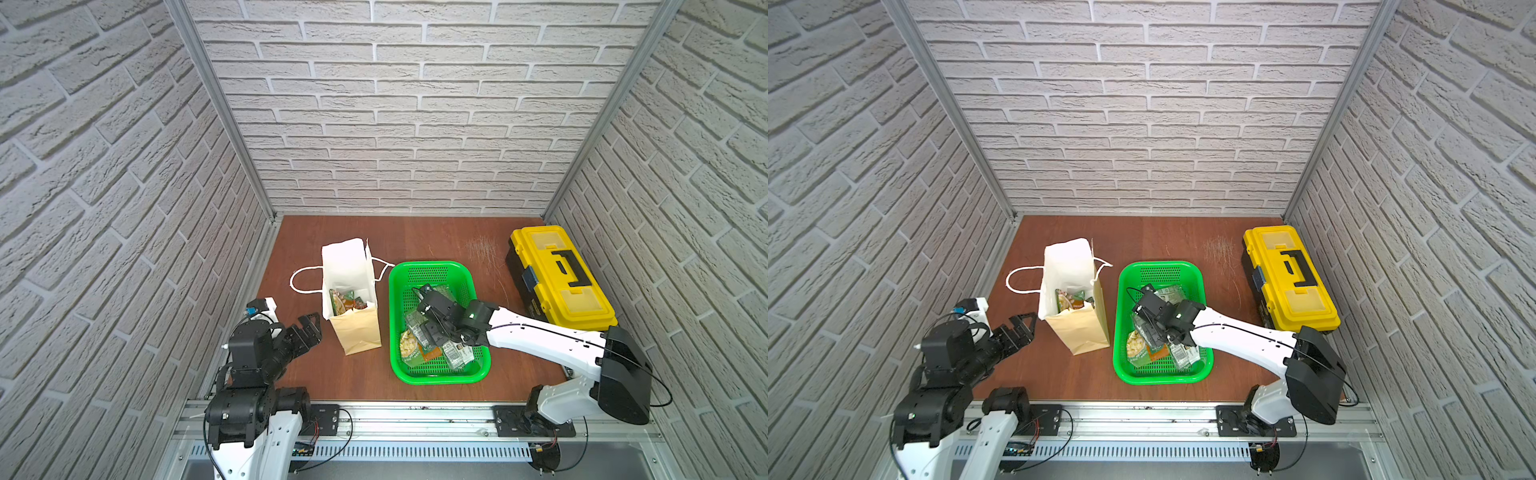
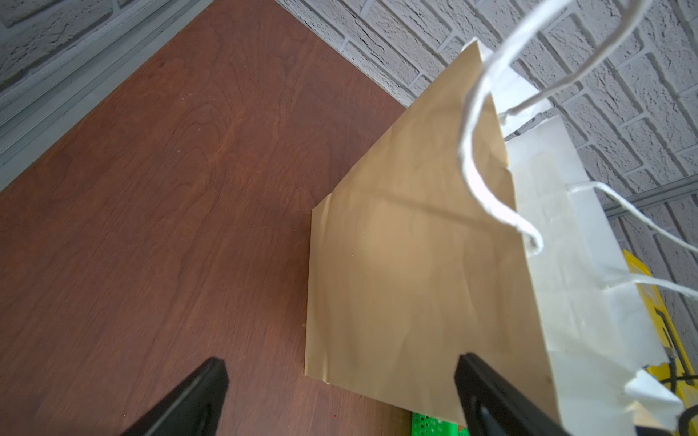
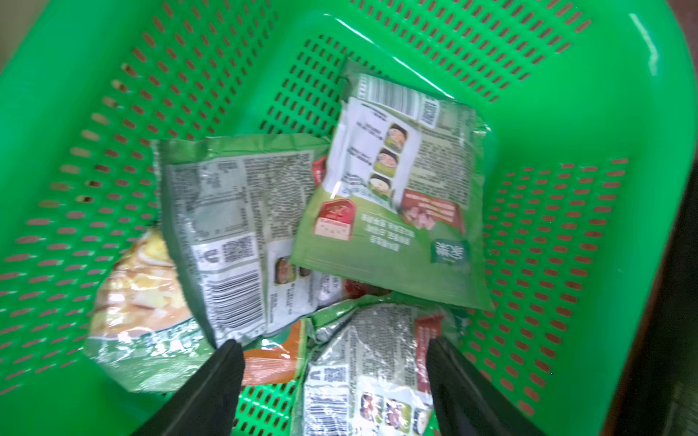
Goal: Place the condiment packets inside the bag
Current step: Pick up the condiment packet from the storage box.
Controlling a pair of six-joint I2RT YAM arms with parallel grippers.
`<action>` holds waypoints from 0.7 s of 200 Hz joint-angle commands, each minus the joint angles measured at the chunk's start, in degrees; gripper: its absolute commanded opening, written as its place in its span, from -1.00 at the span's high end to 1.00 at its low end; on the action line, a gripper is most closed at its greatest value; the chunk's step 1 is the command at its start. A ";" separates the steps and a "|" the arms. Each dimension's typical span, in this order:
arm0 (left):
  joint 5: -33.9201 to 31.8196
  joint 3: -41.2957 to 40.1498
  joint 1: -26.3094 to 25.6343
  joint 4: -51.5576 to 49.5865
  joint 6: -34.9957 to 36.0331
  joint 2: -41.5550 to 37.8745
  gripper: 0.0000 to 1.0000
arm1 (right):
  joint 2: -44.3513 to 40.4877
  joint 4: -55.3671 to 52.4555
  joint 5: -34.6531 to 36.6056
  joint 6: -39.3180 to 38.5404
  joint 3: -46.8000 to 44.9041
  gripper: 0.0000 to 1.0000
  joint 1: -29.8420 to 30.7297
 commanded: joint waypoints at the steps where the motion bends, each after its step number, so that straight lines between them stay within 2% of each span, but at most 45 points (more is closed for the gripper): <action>1: 0.53 0.32 0.38 2.82 1.01 0.64 -0.97 | -0.56 -3.45 8.58 -2.24 -0.87 -0.71 0.20; 38: 0.95 0.53 0.36 2.86 1.25 0.92 -0.97 | 3.75 -2.68 8.80 -14.53 0.23 -0.79 0.97; 67: 0.80 0.33 0.36 2.85 1.16 0.56 -0.96 | 10.67 -3.52 8.24 -17.82 3.61 -0.81 1.34; 99: 1.07 0.41 0.45 2.98 1.33 0.91 -0.97 | 18.25 -3.04 15.30 -20.60 6.97 -0.82 1.48; 140: 1.24 0.24 0.45 3.15 1.35 0.65 -0.97 | 22.64 2.01 23.50 -23.11 8.65 -0.51 -0.03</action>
